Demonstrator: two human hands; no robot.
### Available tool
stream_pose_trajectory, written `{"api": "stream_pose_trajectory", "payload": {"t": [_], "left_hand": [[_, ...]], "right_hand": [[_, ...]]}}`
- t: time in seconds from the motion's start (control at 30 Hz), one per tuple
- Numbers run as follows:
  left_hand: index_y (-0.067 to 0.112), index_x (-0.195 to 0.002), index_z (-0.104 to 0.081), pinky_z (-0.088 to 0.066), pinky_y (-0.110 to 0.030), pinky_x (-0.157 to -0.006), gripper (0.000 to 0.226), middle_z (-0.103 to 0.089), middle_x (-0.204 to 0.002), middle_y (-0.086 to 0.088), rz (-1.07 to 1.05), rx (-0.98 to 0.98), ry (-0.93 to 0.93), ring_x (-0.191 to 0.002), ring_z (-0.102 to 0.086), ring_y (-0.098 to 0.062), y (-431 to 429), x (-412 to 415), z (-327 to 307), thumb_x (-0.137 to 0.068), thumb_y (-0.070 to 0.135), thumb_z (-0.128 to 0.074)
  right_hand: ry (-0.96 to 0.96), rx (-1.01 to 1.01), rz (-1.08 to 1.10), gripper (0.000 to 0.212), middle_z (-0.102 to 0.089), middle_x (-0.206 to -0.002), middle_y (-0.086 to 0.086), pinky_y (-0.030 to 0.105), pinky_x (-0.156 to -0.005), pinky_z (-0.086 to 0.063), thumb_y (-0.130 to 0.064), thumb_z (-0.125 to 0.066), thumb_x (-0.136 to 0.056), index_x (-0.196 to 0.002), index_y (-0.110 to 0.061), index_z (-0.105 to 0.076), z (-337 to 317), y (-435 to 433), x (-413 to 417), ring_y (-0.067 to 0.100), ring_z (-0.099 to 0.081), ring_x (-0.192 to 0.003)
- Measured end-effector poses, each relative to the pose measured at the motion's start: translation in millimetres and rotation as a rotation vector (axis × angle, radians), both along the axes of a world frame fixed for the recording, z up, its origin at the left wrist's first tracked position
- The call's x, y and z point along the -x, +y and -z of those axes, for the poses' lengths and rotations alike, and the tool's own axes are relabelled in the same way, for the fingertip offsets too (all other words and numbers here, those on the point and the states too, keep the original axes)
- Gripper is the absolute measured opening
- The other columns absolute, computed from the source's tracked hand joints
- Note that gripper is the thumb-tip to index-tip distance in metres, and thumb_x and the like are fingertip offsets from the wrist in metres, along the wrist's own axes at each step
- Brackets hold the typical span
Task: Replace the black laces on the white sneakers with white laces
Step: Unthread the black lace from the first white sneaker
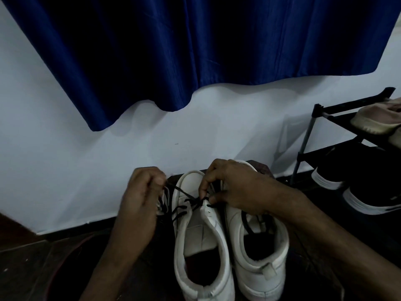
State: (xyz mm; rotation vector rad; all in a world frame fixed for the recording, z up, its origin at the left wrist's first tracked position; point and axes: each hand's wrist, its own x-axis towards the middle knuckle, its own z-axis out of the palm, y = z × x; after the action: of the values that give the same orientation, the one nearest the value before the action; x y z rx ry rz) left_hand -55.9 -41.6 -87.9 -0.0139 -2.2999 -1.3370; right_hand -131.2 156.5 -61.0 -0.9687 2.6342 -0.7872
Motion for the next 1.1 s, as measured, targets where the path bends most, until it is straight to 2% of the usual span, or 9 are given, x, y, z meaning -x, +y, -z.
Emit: {"api": "stream_pose_trajectory", "payload": {"t": [0.1, 0.2, 0.4, 0.47, 0.6, 0.73, 0.9, 1.0, 1.1], "left_hand": [[0.032, -0.076, -0.067, -0.035, -0.019, -0.048, 0.031, -0.065, -0.076, 0.003, -0.070, -0.441, -0.048, -0.050, -0.040, -0.007, -6, -2, -6, -0.097, 0.037, -0.045], [0.030, -0.087, -0.063, -0.037, -0.024, -0.051, 0.017, -0.072, -0.082, 0.005, -0.029, -0.210, -0.083, -0.051, -0.044, -0.005, -5, -5, -5, -0.100, 0.028, -0.053], [0.039, -0.095, -0.072, -0.040, -0.010, -0.087, 0.015, -0.063, -0.109, 0.021, 0.193, 0.275, -0.100, -0.108, -0.059, 0.000, 15, -6, -5, -0.084, 0.032, -0.064], [0.041, -0.094, -0.071, -0.046, -0.019, -0.086, 0.015, -0.066, -0.103, 0.022, 0.203, 0.300, -0.116, -0.104, -0.062, 0.000, 15, -6, -4, -0.083, 0.033, -0.066], [0.041, -0.089, -0.071, -0.035, -0.005, -0.067, 0.013, -0.059, -0.085, 0.026, 0.154, 0.458, -0.072, -0.078, -0.053, 0.014, 15, -6, -7, -0.083, 0.030, -0.075], [0.042, -0.090, -0.069, -0.034, -0.002, -0.072, 0.012, -0.057, -0.091, 0.023, 0.127, 0.662, 0.011, -0.085, -0.049, 0.010, 13, -6, -7, -0.086, 0.047, -0.059], [0.031, -0.081, -0.063, -0.030, -0.012, -0.068, 0.019, -0.055, -0.089, 0.016, 0.108, 0.885, 0.116, -0.084, -0.049, -0.001, 17, -5, -5, -0.089, 0.038, -0.047], [0.030, -0.086, -0.055, -0.042, -0.016, -0.060, 0.010, -0.050, -0.095, 0.017, -0.025, 0.843, 0.106, -0.083, -0.056, -0.003, 7, -7, -3, -0.093, 0.030, -0.047], [0.024, -0.091, -0.055, -0.047, -0.025, -0.056, 0.006, -0.049, -0.101, 0.018, -0.183, 0.582, 0.141, -0.084, -0.056, -0.001, -6, -11, -3, -0.096, 0.022, -0.053]], "right_hand": [[-0.014, 0.007, 0.007, 0.020, -0.055, -0.111, -0.014, 0.045, -0.106, -0.034, -0.028, -0.077, -0.081, -0.090, -0.044, -0.069, -1, 0, 0, 0.005, -0.051, -0.106], [-0.020, 0.008, 0.010, 0.022, -0.055, -0.111, -0.014, 0.047, -0.106, -0.034, -0.026, -0.077, -0.081, -0.088, -0.045, -0.069, -1, -1, 0, 0.005, -0.051, -0.106], [-0.010, 0.007, 0.019, 0.024, -0.055, -0.113, -0.015, 0.048, -0.104, -0.036, -0.027, -0.079, -0.079, -0.096, -0.043, -0.070, 4, -4, 3, 0.009, -0.051, -0.109], [-0.003, -0.004, 0.016, 0.026, -0.055, -0.115, -0.014, 0.047, -0.105, -0.036, -0.028, -0.078, -0.080, -0.100, -0.042, -0.071, 5, -4, 3, 0.010, -0.050, -0.111], [-0.001, 0.002, 0.009, 0.023, -0.055, -0.114, -0.015, 0.046, -0.105, -0.036, -0.028, -0.077, -0.081, -0.098, -0.042, -0.070, 4, -3, 3, 0.006, -0.047, -0.105], [0.000, -0.002, 0.006, 0.023, -0.055, -0.112, -0.015, 0.043, -0.102, -0.038, -0.026, -0.078, -0.080, -0.094, -0.043, -0.071, 4, -3, 2, 0.006, -0.049, -0.103], [0.004, 0.004, 0.009, 0.027, -0.055, -0.109, -0.015, 0.045, -0.101, -0.039, -0.024, -0.078, -0.078, -0.089, -0.046, -0.068, 4, -3, 2, 0.007, -0.052, -0.102], [0.009, 0.008, 0.008, 0.024, -0.056, -0.108, -0.014, 0.042, -0.101, -0.040, -0.025, -0.078, -0.079, -0.090, -0.045, -0.069, 3, -2, 1, 0.006, -0.055, -0.101], [0.002, 0.008, 0.006, 0.020, -0.056, -0.110, -0.013, 0.041, -0.103, -0.037, -0.028, -0.077, -0.081, -0.091, -0.044, -0.069, 0, 1, 0, 0.006, -0.055, -0.103]]}}
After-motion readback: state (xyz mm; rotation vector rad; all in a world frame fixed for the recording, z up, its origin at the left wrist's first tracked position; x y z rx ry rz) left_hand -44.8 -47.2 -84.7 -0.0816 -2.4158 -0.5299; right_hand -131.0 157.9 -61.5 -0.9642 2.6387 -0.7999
